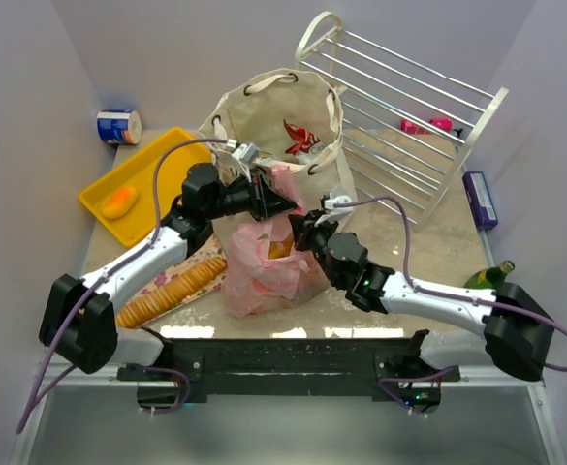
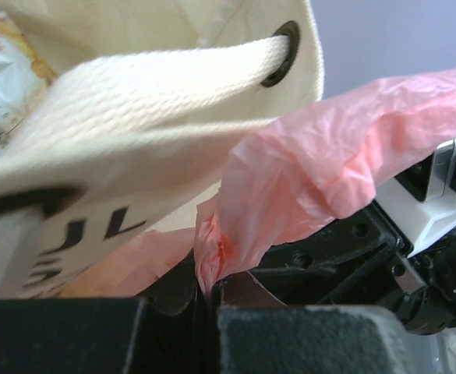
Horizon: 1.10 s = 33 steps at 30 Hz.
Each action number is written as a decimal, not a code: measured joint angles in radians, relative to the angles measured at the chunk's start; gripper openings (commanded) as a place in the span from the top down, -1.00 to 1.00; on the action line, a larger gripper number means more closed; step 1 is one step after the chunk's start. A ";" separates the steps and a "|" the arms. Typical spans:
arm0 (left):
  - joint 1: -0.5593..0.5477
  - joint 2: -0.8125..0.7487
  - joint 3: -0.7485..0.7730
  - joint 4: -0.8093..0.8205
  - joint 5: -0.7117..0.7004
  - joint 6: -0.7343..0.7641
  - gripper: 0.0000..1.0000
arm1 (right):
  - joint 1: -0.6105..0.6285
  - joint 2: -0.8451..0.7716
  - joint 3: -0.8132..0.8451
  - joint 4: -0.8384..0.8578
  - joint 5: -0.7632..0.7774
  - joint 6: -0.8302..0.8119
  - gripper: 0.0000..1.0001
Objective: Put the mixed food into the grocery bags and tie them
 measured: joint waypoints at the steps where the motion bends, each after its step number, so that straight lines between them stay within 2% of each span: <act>1: -0.011 0.019 0.019 0.000 0.014 0.013 1.00 | 0.000 -0.025 -0.003 -0.033 0.010 0.009 1.00; 3: -0.042 0.061 0.068 -0.006 0.040 0.046 0.92 | -0.001 -0.095 -0.012 -0.122 0.038 0.040 1.00; 4: -0.057 0.077 0.087 -0.008 0.051 0.064 0.73 | -0.001 -0.137 -0.015 -0.181 0.055 0.059 1.00; 5: -0.068 0.088 0.101 -0.011 0.058 0.075 0.27 | -0.001 -0.164 -0.015 -0.219 0.068 0.072 1.00; 7: -0.084 0.107 0.134 -0.024 0.064 0.116 -0.19 | 0.000 -0.218 -0.017 -0.309 0.110 0.106 1.00; 8: -0.080 0.109 0.155 -0.041 0.056 0.133 -0.52 | -0.002 -0.244 -0.021 -0.357 0.137 0.123 1.00; 10: -0.071 0.108 0.183 -0.064 0.037 0.181 -0.72 | -0.008 -0.283 -0.034 -0.423 0.174 0.151 1.00; 11: -0.066 0.104 0.202 -0.086 0.024 0.203 -0.91 | -0.010 -0.303 -0.041 -0.455 0.190 0.166 1.00; 12: -0.065 0.099 0.220 -0.114 0.009 0.228 -0.97 | -0.011 -0.318 -0.047 -0.479 0.203 0.179 1.00; 19: -0.052 -0.069 0.270 -0.370 -0.128 0.431 -0.99 | -0.011 -0.332 -0.049 -0.559 0.225 0.225 1.00; 25: -0.047 -0.233 0.176 -0.379 -0.110 0.468 -1.00 | -0.011 -0.360 -0.075 -0.528 0.198 0.221 1.00; 27: -0.047 -0.236 0.131 -0.367 -0.096 0.460 -1.00 | -0.011 -0.383 -0.101 -0.508 0.184 0.215 1.00; 33: -0.047 -0.113 0.078 -0.322 -0.067 0.444 -1.00 | -0.011 -0.427 -0.140 -0.475 0.151 0.173 1.00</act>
